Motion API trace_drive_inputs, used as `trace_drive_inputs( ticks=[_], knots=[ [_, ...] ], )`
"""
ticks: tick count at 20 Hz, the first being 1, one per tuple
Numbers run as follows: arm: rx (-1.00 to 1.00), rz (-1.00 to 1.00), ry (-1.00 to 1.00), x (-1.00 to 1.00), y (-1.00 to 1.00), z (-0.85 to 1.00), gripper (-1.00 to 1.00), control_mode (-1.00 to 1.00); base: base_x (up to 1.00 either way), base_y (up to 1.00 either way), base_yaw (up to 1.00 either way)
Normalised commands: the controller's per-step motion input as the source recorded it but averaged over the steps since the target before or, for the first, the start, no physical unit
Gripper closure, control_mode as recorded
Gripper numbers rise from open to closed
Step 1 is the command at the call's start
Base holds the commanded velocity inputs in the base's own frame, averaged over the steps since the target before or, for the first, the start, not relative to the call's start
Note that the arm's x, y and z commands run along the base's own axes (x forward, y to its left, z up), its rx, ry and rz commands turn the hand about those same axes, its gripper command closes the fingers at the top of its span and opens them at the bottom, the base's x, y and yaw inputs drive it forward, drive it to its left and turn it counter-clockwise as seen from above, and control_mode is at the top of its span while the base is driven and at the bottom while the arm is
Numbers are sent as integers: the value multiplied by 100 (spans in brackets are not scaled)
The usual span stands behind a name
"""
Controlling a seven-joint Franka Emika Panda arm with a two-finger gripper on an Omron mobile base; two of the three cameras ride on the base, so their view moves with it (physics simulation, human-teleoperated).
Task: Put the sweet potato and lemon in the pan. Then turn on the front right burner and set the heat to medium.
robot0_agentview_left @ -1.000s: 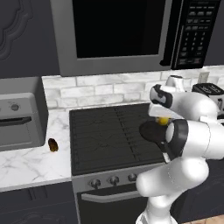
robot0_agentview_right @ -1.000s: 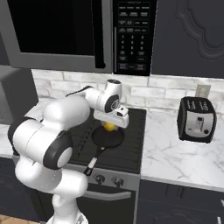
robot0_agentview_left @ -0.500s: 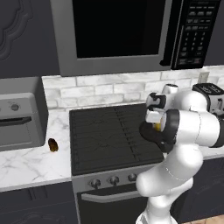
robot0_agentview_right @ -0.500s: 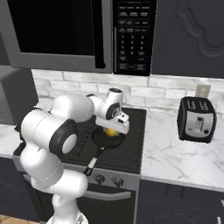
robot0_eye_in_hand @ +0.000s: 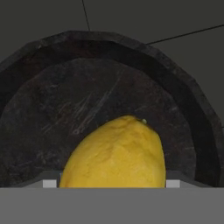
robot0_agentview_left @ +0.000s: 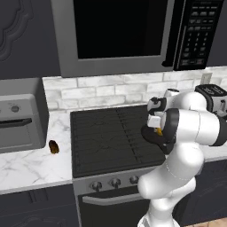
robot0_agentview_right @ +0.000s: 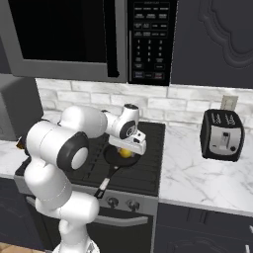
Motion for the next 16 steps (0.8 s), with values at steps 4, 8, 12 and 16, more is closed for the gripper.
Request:
trace_drive_inputs(
  ticks=[4, 8, 12, 16],
  knots=[
    [0, 0, 0, 0, 0, 0, -100, -100, 0, 0, 0],
    [0, 0, 0, 0, 0, 0, -100, -100, 0, 0, 0],
    [0, 0, -3, 0, 1, 0, -100, -100, 0, 0, 0],
    [0, 2, -6, -1, 10, 3, -100, -100, 0, 0, 0]
  ],
)
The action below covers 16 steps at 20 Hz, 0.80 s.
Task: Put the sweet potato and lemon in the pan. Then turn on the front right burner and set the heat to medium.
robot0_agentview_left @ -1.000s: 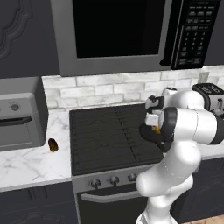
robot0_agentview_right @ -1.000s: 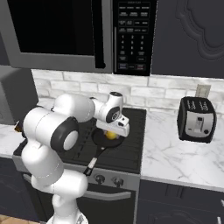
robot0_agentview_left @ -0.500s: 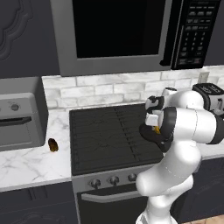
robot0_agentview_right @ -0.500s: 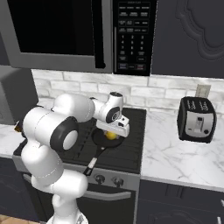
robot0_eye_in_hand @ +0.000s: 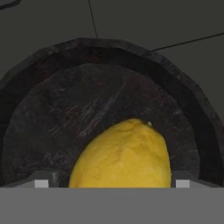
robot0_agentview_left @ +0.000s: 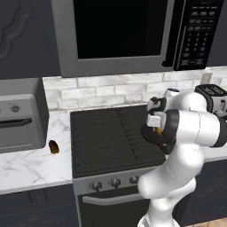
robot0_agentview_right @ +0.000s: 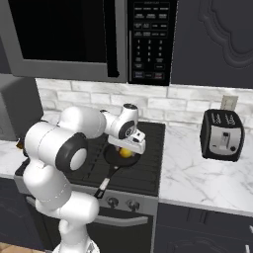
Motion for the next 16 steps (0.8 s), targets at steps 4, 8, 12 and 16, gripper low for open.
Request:
trace_drive_inputs(
  ticks=[4, 8, 12, 16],
  knots=[
    [0, 4, -1, 0, 24, 19, -100, -100, 0, 0, 0],
    [0, 5, -1, -2, 33, 39, -100, -100, 0, 0, 0],
    [0, 2, -1, -4, 32, 43, -100, -100, 0, 0, 0],
    [0, 1, -1, -7, 29, 43, -100, -100, 0, 0, 0]
  ],
)
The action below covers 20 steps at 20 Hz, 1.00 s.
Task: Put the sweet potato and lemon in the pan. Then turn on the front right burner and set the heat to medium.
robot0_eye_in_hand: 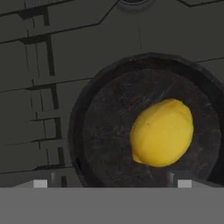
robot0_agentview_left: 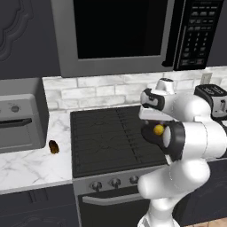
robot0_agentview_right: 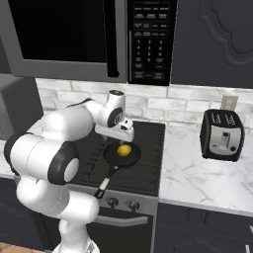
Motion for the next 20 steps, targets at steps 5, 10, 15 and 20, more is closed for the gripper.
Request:
trace_drive_inputs(
  ticks=[5, 10, 15, 20],
  knots=[
    [0, 2, -3, -9, 37, 21, -100, -100, 0, 0, 0],
    [0, 9, -7, -4, 59, 0, -100, -100, 0, 0, 0],
    [0, 12, -9, 0, 69, 0, -100, -100, 0, 0, 0],
    [1, 10, -5, -6, 73, 0, -100, -100, 0, 0, 0]
  ],
)
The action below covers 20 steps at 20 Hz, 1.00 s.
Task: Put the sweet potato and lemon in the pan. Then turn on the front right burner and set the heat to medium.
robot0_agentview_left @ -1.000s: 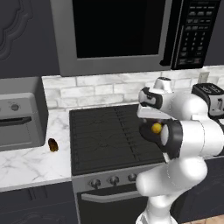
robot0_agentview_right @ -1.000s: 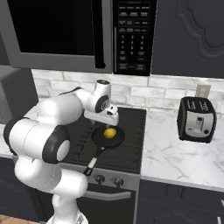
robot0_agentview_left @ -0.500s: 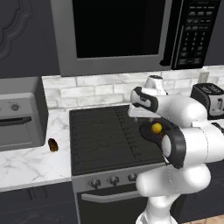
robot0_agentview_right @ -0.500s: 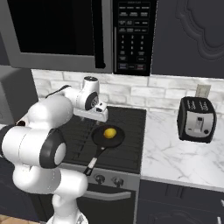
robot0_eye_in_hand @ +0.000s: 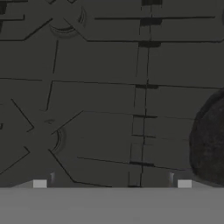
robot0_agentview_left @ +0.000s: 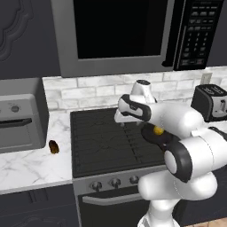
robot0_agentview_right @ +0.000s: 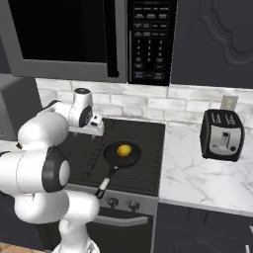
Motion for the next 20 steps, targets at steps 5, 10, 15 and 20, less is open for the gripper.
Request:
trace_drive_inputs(
  ticks=[5, 10, 15, 20],
  knots=[
    [4, 9, 0, -9, 60, 0, -100, -100, 0, 0, 0],
    [6, 7, 0, -5, 60, 0, -100, -100, 0, 0, 0],
    [3, 5, 0, -5, 70, 0, -100, -100, 0, 0, 0],
    [0, 2, 0, -14, 72, 0, -100, -100, 0, 0, 0]
  ],
)
